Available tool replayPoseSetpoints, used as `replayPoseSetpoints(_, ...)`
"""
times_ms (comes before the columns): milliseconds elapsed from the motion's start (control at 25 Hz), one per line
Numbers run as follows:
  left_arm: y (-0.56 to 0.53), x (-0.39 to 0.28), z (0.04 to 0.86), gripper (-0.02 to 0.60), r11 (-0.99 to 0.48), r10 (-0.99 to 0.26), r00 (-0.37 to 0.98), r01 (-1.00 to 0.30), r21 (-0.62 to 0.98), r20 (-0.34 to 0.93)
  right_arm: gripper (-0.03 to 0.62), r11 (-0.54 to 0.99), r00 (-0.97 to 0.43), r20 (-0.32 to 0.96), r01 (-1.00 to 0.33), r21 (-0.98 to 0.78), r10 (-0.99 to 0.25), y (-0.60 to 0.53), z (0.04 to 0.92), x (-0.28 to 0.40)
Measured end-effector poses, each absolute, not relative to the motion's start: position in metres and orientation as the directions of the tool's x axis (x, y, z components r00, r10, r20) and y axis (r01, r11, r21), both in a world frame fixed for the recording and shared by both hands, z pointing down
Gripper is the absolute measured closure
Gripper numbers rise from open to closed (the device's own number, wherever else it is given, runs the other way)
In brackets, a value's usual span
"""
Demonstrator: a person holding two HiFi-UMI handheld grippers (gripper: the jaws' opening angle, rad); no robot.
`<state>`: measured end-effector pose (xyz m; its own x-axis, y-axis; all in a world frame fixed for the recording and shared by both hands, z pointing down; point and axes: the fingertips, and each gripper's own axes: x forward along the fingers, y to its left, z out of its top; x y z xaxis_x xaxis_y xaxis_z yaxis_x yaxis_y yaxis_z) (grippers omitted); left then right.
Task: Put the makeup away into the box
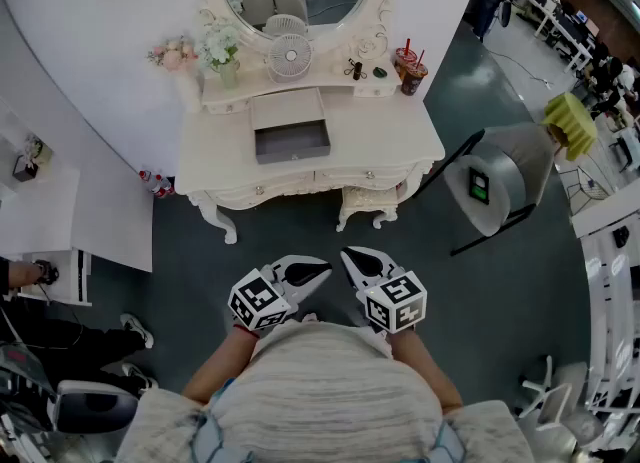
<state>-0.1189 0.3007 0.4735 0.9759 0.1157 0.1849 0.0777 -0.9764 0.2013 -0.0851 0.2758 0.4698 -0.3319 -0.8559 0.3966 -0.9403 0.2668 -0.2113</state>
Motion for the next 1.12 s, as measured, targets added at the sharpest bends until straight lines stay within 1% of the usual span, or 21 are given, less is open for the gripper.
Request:
replayPoseSetpoints(520, 0.304, -0.119, 0.476, 0.568, -0.975, 0.118, 0.975, 0.078, 0.208, 0.186, 0.586, 0.255, -0.324, 0.399, -0.942, -0.217, -0.858, 0.278, 0.472, -0.084)
replayPoseSetpoints(680, 0.301, -0.121, 0.476, 0.568, -0.974, 0.115, 0.976, 0.075, 0.212, 0.182, 0.585, 0.246, -0.311, 0.347, -0.944, -0.218, -0.885, 0.274, 0.465, -0.083)
replayPoseSetpoints(800, 0.300, -0.123, 0.477, 0.568, -0.975, 0.112, 0.977, 0.072, 0.212, 0.182, 0.585, 0.258, -0.329, 0.322, -0.935, -0.244, -0.888, 0.272, 0.462, -0.086)
replayPoseSetpoints(1120, 0.295, -0.136, 0.476, 0.568, -0.973, 0.096, 0.980, 0.056, 0.223, 0.173, 0.583, 0.301, -0.361, 0.347, -0.929, -0.216, -0.866, 0.271, 0.462, -0.105)
